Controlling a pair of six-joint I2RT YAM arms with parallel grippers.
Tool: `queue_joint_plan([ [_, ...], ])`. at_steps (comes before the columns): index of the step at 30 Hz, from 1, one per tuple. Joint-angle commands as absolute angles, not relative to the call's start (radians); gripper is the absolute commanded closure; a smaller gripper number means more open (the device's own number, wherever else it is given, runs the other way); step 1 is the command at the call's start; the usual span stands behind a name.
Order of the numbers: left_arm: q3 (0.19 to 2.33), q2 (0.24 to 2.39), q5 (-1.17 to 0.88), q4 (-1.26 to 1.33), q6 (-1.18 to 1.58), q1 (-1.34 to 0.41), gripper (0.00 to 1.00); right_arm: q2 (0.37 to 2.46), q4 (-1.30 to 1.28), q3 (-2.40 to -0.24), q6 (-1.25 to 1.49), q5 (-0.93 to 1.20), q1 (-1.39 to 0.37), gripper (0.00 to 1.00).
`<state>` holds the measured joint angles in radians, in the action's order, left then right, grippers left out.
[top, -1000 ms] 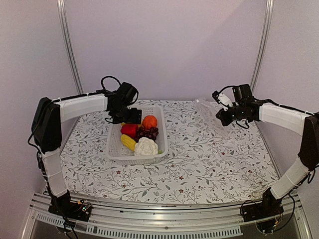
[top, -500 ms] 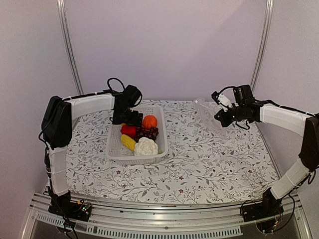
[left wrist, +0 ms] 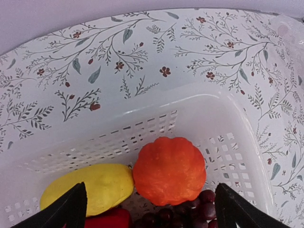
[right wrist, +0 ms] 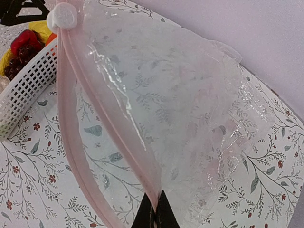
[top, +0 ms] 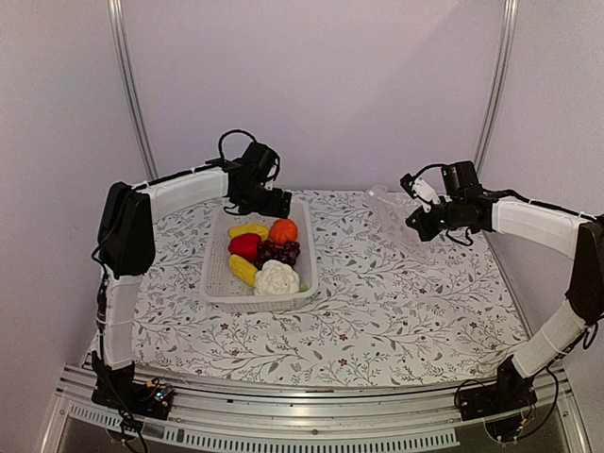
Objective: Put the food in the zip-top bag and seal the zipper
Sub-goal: Pick up the fake vegetable from the bin.
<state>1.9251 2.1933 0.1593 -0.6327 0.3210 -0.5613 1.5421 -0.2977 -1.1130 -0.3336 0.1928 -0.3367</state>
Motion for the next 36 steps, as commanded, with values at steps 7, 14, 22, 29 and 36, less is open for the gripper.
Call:
queue_joint_plan([
  [7, 2.042, 2.353, 0.124, -0.646, 0.274, -0.569, 0.03, 1.538, -0.296, -1.106, -0.332, 0.190, -0.341, 1.00],
  [14, 2.043, 2.397, 0.041, -0.655, 0.272, -0.569, 0.03, 1.539, -0.298, -1.107, -0.333, 0.179, -0.341, 1.00],
  [22, 2.047, 2.399, 0.012, -0.661, 0.289, -0.570, 0.15, 1.542, -0.298, -1.106, -0.330, 0.184, -0.339, 1.00],
  [29, 2.074, 2.369, 0.016, -0.688, 0.300, -0.572, 0.28, 1.539, -0.297, -1.109, -0.328, 0.181, -0.340, 1.00],
  [36, 1.968, 2.182, 0.081, -0.664, 0.305, -0.588, 0.32, 1.540, -0.296, -1.111, -0.323, 0.173, -0.340, 1.00],
])
